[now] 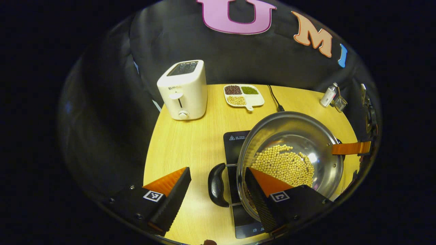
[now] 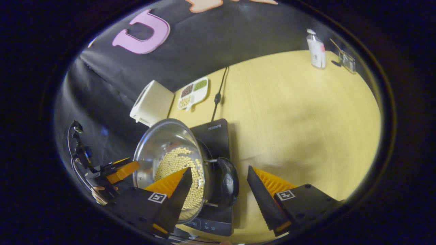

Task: First push the handle of the pot to place it horizontally, then grasp the pot with both hands and set it on the induction cooktop.

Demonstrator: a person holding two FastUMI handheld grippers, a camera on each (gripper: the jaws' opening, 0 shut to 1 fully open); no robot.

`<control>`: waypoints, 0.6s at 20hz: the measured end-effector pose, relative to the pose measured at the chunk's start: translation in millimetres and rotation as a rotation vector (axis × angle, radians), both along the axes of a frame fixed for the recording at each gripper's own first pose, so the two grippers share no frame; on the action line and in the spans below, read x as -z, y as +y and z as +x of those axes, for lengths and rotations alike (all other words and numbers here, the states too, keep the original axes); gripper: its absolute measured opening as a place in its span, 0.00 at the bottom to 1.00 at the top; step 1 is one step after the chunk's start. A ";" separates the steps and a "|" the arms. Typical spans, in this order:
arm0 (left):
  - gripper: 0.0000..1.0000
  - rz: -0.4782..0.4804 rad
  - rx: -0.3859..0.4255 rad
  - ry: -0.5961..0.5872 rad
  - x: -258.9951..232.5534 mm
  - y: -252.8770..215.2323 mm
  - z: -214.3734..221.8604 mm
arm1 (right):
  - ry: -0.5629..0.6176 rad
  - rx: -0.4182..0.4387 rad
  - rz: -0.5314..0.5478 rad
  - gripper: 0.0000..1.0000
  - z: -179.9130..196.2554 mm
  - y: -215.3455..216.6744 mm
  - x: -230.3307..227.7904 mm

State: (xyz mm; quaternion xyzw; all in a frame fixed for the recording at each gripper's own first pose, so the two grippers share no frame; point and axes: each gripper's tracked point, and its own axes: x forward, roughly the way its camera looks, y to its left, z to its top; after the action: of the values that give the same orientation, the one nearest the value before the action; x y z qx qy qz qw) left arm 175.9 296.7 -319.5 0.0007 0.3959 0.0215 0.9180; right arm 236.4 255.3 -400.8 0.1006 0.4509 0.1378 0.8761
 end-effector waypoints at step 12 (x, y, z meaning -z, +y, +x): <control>0.98 0.020 -0.032 -0.116 -67.0 -65.8 -56.3 | -0.321 0.161 -0.144 0.93 -61.7 -113.1 -122.1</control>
State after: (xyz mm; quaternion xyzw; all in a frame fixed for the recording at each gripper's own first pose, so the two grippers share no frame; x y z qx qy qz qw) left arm 119.7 230.9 -252.5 0.0023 0.3418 0.0400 0.9389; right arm 174.8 142.2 -278.7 0.0504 0.3046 0.0488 0.9499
